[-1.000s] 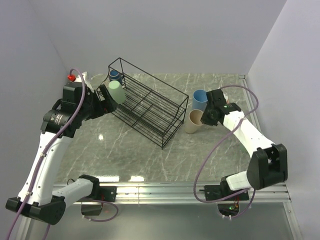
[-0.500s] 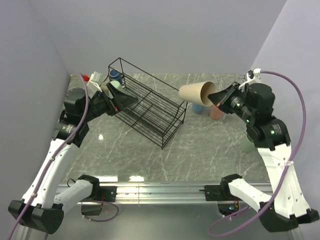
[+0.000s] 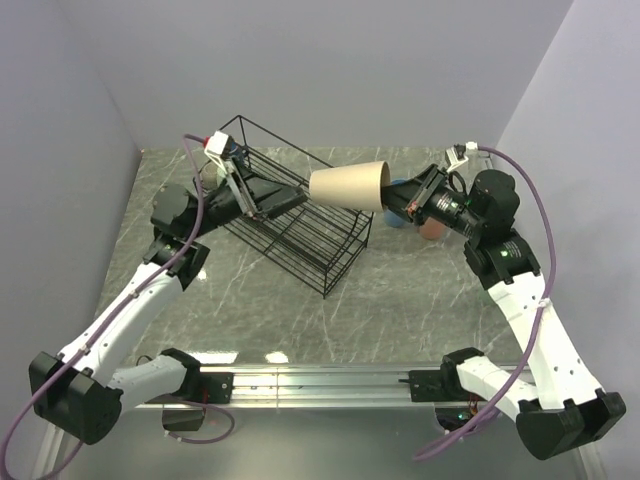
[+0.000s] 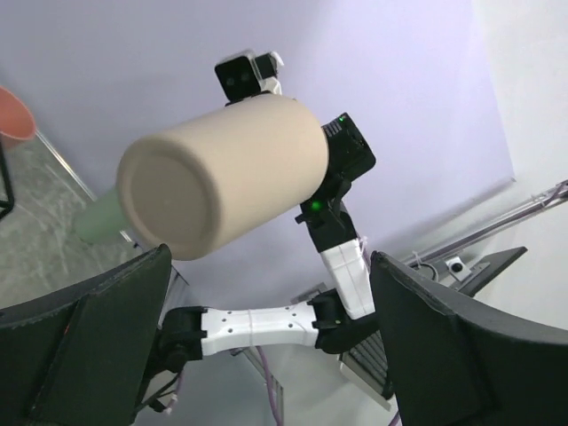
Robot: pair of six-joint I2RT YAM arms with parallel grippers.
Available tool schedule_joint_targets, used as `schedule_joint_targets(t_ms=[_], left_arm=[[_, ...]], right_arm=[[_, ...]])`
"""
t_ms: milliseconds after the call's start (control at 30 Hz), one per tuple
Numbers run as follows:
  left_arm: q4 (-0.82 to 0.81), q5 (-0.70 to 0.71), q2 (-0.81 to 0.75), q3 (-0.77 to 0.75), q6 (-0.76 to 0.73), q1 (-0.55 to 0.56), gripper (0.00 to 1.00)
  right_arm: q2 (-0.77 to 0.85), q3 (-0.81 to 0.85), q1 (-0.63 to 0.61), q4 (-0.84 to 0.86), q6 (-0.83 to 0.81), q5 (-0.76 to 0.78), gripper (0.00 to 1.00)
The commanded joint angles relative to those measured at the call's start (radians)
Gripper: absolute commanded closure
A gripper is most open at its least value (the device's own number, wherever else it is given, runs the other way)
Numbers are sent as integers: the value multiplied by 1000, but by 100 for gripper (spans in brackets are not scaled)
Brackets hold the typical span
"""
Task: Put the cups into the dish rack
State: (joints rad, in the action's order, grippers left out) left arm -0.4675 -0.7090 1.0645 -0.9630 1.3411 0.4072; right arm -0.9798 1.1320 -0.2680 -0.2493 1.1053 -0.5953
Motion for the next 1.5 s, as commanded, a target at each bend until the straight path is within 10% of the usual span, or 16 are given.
schedule_joint_targets(t_ms=[0,167,467,867,1267,1367,1467], left_arm=[[-77,37,28,-14,-1,63,1],[127,124,40,-69,-106,104,1],[-177,126,46,9,29,108,1],[-191,103,84,-20,21,147,9],[20,144,68,-95,-88,157,71],[163,152,63,-167,-160,131,84],[329,138,57,-239,-239,75,91]], right_arm=[[21,-9,-4,194,79,-80,100],[27,-43,-5,248,143,-104,100],[21,-87,-10,309,157,-147,100],[7,-130,-23,335,162,-136,100],[7,-112,-36,260,93,-121,100],[7,-75,-31,162,21,-100,55],[-3,-8,-30,-2,-90,-43,39]])
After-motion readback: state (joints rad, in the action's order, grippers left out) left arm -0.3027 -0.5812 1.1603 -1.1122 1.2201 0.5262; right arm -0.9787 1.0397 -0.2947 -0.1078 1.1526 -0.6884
